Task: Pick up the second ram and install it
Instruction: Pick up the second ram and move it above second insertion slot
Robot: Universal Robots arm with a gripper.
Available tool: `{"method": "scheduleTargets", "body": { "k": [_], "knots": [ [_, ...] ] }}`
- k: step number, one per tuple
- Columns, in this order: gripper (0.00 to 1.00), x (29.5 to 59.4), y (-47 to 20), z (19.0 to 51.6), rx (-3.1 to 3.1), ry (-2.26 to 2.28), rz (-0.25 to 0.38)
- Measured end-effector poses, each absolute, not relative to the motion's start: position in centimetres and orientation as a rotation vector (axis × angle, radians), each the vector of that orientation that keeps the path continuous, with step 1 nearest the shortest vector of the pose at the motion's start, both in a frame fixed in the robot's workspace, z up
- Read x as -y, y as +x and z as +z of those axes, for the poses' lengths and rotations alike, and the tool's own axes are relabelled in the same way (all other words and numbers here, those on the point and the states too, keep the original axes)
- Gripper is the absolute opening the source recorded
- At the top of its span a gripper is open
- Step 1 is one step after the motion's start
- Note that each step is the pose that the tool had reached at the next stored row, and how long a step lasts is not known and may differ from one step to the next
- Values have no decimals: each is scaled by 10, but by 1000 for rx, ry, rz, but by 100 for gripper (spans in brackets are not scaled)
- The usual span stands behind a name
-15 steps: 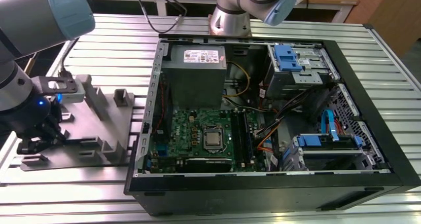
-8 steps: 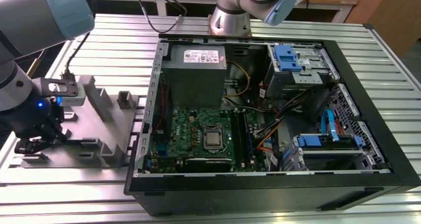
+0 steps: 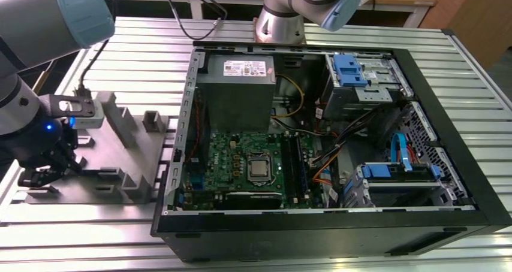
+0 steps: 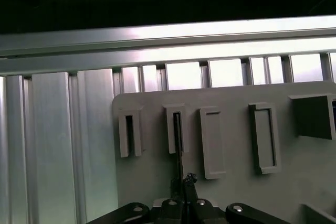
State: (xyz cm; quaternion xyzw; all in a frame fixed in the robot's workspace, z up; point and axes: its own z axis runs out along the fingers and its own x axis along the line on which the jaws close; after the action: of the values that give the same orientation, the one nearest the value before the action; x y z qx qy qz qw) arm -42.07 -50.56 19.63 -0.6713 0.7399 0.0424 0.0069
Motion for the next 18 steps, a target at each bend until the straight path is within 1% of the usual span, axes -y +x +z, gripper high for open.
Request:
{"method": "scheduleTargets", "body": {
  "k": [18],
  "knots": [
    [9,506,-421,199,-2289,-2129,133]
  ]
}}
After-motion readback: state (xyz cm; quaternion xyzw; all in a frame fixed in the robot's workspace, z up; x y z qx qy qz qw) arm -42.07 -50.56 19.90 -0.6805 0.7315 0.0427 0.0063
